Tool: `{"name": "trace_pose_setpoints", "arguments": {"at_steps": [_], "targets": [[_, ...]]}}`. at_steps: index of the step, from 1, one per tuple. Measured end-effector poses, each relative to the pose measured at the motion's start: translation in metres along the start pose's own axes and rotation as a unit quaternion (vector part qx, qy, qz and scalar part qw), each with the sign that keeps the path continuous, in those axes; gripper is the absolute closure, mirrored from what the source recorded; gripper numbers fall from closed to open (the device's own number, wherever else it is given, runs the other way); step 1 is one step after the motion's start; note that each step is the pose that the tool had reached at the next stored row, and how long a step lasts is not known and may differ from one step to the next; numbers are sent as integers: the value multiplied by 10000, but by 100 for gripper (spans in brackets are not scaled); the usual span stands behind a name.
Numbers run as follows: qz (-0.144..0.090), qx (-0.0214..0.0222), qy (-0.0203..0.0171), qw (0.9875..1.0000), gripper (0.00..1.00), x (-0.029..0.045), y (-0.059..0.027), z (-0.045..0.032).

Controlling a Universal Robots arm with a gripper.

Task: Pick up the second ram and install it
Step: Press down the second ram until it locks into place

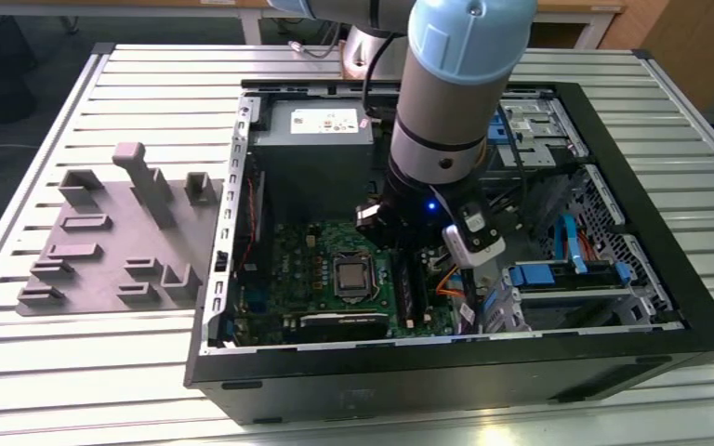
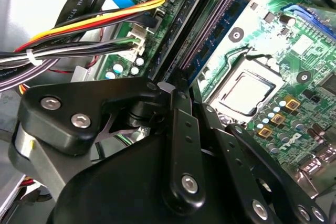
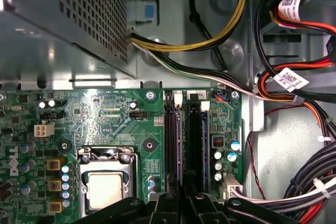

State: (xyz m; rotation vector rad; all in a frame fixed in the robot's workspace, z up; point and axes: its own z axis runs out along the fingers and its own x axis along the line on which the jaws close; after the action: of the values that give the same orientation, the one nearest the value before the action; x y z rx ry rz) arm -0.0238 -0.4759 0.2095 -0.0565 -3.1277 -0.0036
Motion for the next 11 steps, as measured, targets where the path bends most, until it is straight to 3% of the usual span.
{"name": "trace_pose_setpoints", "arguments": {"at_steps": [11], "targets": [[-18, -1, 1, 10000, 86, -4, 0, 36]]}}
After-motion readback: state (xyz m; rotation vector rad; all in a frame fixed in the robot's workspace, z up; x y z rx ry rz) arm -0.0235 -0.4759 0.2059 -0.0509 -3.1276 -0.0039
